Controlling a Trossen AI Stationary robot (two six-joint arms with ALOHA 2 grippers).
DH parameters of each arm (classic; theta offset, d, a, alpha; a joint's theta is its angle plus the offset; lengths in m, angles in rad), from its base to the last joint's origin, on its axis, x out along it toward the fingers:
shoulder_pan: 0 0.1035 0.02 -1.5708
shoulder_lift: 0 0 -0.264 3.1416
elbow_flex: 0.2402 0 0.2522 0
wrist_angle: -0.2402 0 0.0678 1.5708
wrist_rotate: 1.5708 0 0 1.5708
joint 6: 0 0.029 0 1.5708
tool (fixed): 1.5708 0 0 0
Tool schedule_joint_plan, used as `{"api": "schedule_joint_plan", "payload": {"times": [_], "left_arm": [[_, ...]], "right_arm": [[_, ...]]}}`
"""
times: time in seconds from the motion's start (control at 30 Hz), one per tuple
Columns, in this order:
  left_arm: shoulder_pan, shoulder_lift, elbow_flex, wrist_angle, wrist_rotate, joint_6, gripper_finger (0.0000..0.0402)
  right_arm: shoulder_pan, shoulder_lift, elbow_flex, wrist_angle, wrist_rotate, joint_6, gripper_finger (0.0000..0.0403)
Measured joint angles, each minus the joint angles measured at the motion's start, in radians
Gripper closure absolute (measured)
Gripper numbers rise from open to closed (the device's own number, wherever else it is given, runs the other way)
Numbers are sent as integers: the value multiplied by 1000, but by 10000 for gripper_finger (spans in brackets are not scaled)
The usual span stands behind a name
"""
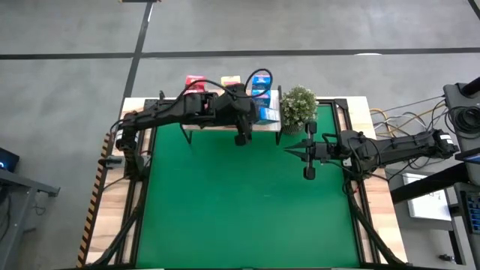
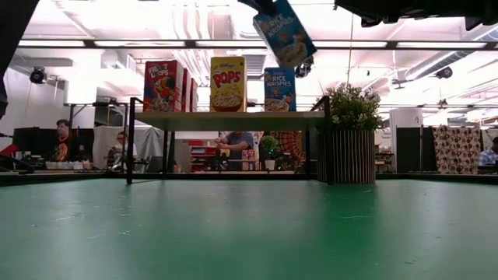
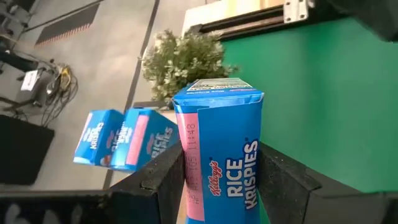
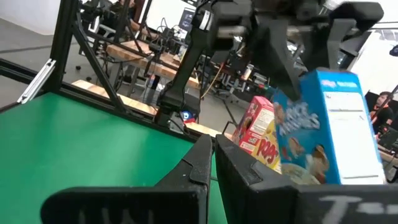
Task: Stack cereal on shelf
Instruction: Put the blue cereal box on the shelf aligned with the other blue cereal boxes
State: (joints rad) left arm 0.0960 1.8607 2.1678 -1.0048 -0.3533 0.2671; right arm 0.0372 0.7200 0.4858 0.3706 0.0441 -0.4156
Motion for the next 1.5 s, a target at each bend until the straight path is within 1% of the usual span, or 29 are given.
{"api": "schedule_joint_plan", "payload": {"times": [0.23,0.57,0.97,1.1,1.5], "left_arm": [[25,4,-72,26,-4,-6,239],[46,3,-192,132,-4,-14,239],[56,3,-201,139,-2,-33,239],[58,3,-201,140,30,-39,237],[66,3,-201,168,31,-51,200]], "right_arm": [[0,0,0,-1,0,-1,390],[0,0,0,-1,0,0,390],[0,1,0,-7,0,-3,390],[0,1,0,-8,0,-3,390],[0,1,0,-8,0,-3,390]]}}
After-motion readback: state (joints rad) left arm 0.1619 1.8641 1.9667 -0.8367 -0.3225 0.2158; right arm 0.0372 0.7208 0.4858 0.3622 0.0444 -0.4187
